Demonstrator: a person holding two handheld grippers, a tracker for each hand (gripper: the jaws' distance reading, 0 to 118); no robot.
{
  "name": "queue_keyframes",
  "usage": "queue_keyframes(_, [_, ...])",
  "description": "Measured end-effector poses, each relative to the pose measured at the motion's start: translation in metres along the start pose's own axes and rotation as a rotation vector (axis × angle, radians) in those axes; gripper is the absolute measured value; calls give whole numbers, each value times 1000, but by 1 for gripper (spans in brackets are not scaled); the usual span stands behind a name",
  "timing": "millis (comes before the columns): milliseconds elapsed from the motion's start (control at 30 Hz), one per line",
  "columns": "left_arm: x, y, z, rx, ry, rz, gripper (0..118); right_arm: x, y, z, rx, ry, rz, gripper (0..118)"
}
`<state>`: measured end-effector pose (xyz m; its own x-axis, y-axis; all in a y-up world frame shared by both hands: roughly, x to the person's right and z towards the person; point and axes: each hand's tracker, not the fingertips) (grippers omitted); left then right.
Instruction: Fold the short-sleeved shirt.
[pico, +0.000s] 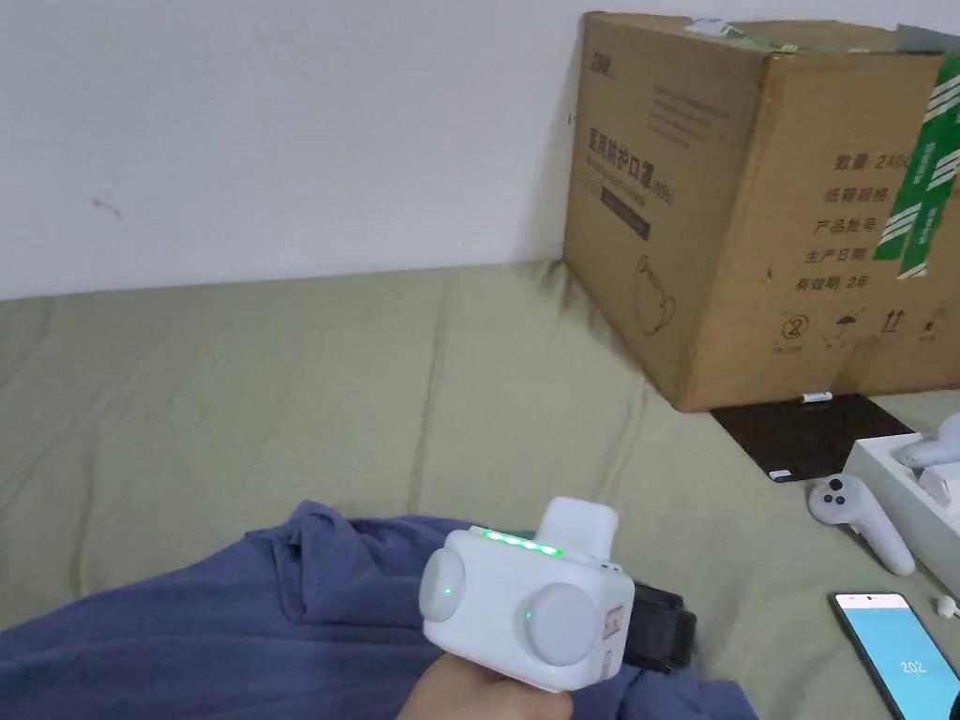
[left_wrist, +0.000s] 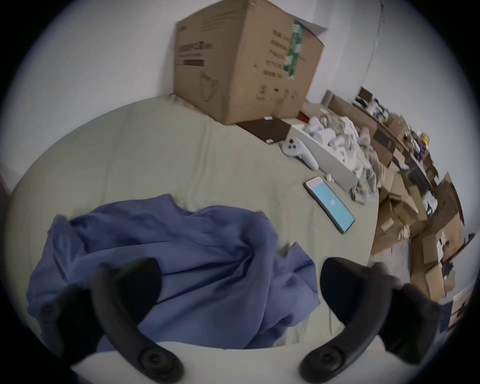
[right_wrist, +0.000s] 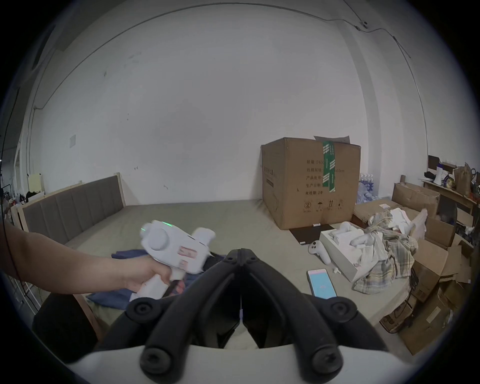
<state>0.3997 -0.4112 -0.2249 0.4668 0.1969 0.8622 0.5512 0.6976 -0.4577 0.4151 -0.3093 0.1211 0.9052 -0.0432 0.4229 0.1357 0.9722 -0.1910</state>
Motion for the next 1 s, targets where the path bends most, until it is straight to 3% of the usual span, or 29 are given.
queue_keyframes(133, [-50, -13, 96, 192, 105, 17, 110, -10, -5, -16, -10, 37, -3, 0])
queue_keyframes(167, [-64, -25, 129, 258, 153, 24, 104, -15, -5, -20, -9, 55, 0, 0])
queue_keyframes(200, [-81, -39, 163, 318, 213, 33, 77, -20, -5, -23, -7, 73, 5, 0])
queue_keyframes(267, [-105, -72, 219, 402, 335, 48, 12, -30, -7, -30, 1, 110, 22, 0])
queue_keyframes(300, [-118, -92, 244, 424, 413, 75, 4, -35, -9, -33, 1, 124, 33, 0])
queue_keyframes(500, [-178, -190, 309, 357, 517, 302, 1, -56, -29, -56, -78, 165, 81, 0])
queue_keyframes(700, [-246, -196, 292, 340, 535, 386, 1, -66, -42, -85, -154, 164, 107, 0])
queue_keyframes(800, [-308, -166, 256, 296, 552, 400, 3, -71, -39, -104, -171, 156, 126, 0])
queue_keyframes(833, [-331, -155, 243, 278, 542, 412, 10, -71, -38, -110, -173, 157, 126, 0])
queue_keyframes(867, [-354, -144, 227, 248, 543, 432, 31, -71, -38, -117, -176, 158, 128, 0])
queue_keyframes(900, [-378, -134, 210, 216, 530, 445, 80, -71, -38, -123, -178, 154, 133, 0])
queue_keyframes(933, [-399, -128, 193, 172, 502, 454, 109, -72, -36, -129, -179, 147, 140, 0])
queue_keyframes(967, [-421, -124, 173, 98, 478, 485, 118, -73, -36, -137, -187, 136, 146, 0])
queue_keyframes(1000, [-439, -122, 158, 32, 471, 520, 117, -73, -36, -143, -199, 136, 148, 0])
